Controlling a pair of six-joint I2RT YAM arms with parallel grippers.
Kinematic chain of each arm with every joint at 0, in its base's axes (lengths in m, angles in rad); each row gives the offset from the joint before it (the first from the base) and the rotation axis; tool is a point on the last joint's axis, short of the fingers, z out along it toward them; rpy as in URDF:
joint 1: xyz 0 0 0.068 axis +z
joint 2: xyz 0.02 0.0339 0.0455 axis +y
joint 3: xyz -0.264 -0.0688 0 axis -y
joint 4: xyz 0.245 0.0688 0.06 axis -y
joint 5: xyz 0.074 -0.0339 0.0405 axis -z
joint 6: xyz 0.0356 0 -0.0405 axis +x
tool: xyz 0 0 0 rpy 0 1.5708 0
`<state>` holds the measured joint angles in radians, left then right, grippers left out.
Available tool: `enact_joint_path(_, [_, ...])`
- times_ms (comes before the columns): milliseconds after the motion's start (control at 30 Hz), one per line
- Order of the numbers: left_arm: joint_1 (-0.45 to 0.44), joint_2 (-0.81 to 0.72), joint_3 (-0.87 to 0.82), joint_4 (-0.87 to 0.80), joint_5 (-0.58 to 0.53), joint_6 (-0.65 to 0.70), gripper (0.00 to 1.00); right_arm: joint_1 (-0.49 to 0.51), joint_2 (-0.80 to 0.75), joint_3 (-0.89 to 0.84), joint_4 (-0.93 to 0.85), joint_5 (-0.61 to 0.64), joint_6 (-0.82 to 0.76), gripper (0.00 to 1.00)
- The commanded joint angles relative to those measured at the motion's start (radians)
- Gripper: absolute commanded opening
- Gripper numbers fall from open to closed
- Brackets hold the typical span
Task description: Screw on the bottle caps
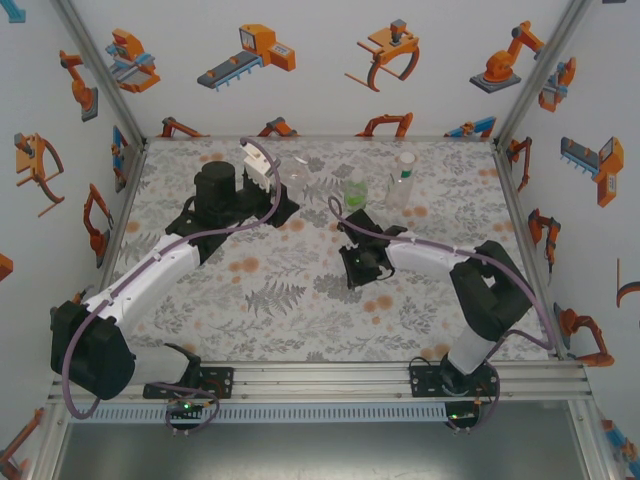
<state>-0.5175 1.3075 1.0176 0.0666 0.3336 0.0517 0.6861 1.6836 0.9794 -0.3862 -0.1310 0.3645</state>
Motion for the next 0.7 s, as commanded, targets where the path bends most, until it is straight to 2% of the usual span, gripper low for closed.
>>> enact_joint_path(0, [-0.007, 0.008, 0.047, 0.009, 0.012, -0.011, 0.07, -0.024, 0.012, -0.007, 0.097, -0.22, -0.039, 0.18])
enact_joint_path(67, [-0.006, 0.009, 0.048, 0.006, 0.011, -0.011, 0.07, -0.039, 0.029, -0.008, 0.115, -0.298, -0.047, 0.2])
enact_joint_path(133, [-0.006, 0.012, 0.052, 0.004, 0.012, -0.01, 0.07, -0.056, 0.045, -0.014, 0.121, -0.312, -0.036, 0.21])
enact_joint_path(400, [-0.008, 0.026, 0.057, 0.024, 0.02, -0.025, 0.08, -0.129, 0.029, -0.105, 0.137, -0.263, 0.005, 0.28])
enact_joint_path(667, [-0.009, 0.039, 0.069, 0.015, 0.035, -0.025, 0.08, -0.141, 0.01, -0.121, 0.102, -0.178, 0.024, 0.36])
